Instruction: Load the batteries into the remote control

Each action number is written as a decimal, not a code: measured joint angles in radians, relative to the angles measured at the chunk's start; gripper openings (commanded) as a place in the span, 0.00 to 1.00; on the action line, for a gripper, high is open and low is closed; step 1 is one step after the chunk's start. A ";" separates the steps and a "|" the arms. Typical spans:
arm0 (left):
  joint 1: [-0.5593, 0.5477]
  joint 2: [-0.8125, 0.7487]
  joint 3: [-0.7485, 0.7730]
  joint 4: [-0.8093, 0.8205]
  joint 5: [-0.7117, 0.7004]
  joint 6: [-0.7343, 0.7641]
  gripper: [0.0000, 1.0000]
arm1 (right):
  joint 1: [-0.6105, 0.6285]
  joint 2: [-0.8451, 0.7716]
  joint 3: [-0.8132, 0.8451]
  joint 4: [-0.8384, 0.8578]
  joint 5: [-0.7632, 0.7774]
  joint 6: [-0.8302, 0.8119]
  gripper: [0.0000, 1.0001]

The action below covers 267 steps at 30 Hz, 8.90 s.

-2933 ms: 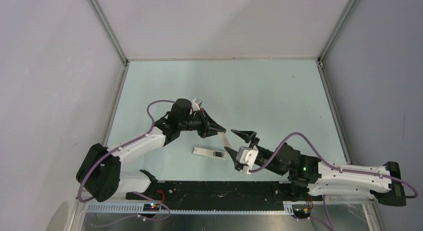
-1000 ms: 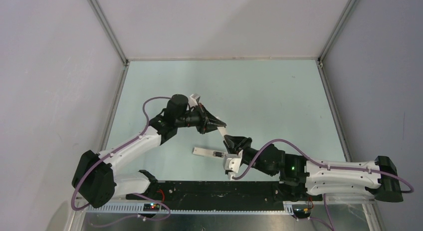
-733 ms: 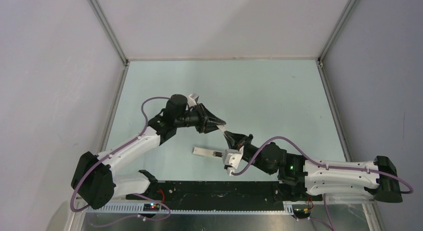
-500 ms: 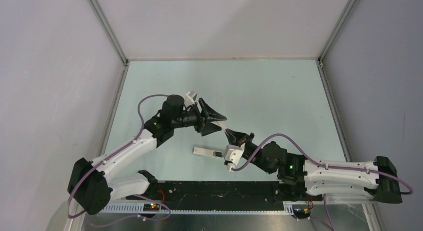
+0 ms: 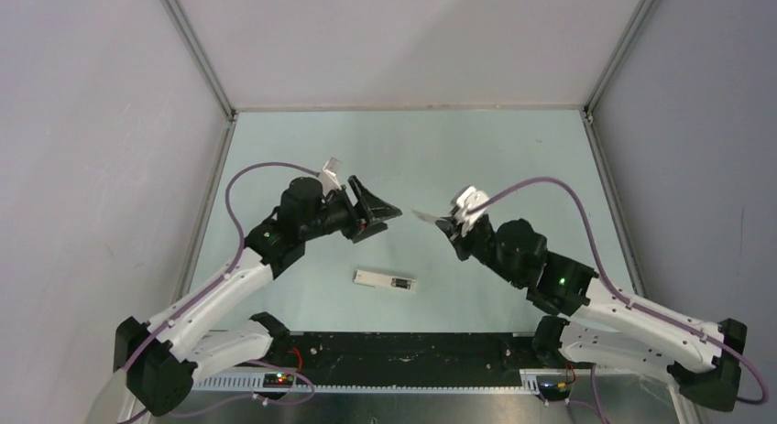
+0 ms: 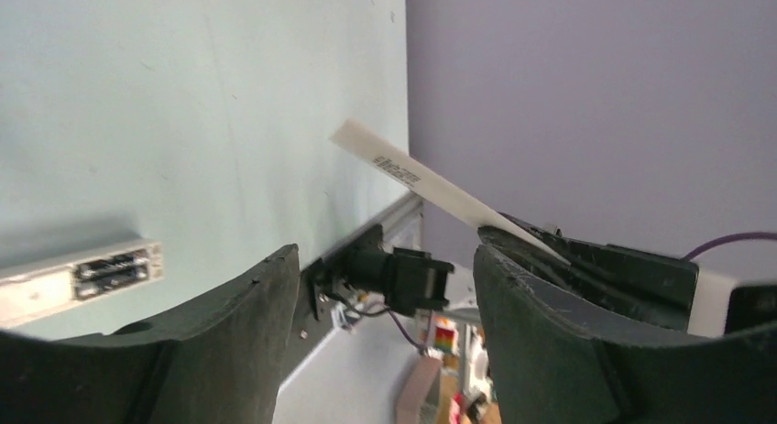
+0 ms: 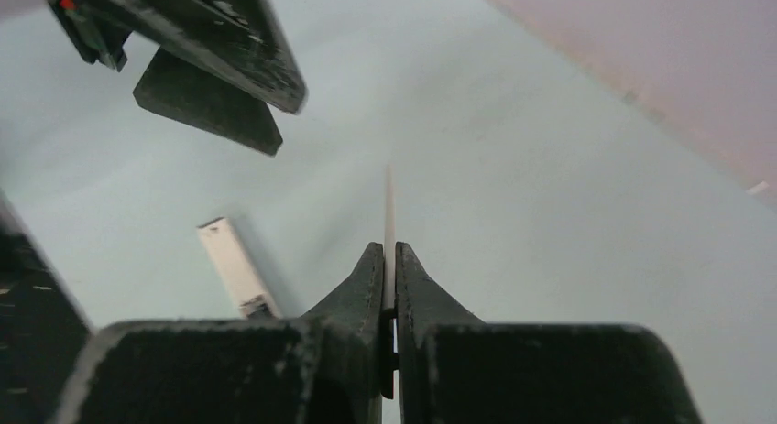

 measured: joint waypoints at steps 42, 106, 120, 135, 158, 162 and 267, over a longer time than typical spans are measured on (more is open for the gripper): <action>0.019 -0.076 -0.309 -0.519 -0.498 0.260 0.33 | -0.417 -0.090 -0.248 -0.238 -0.643 2.204 0.00; -0.100 0.188 -0.245 -0.325 -0.453 0.253 0.35 | -0.242 0.286 -0.127 -0.274 -0.306 1.330 0.00; -0.100 0.190 -0.214 -0.319 -0.456 0.252 0.34 | -0.204 0.351 -0.127 -0.195 -0.402 1.304 0.00; -0.100 0.065 -0.262 -0.349 -0.510 0.217 0.33 | -0.221 0.451 -0.124 -0.065 -0.436 1.314 0.00; -0.093 0.097 -0.270 -0.370 -0.518 0.224 0.33 | -0.270 0.386 -0.119 0.044 -0.647 1.324 0.00; -0.085 0.037 -0.270 -0.372 -0.523 0.220 0.33 | -0.270 0.409 -0.107 0.124 -0.654 1.325 0.00; -0.028 0.022 -0.329 -0.209 -0.350 0.195 0.49 | -0.324 0.664 -0.256 0.580 -0.601 1.304 0.00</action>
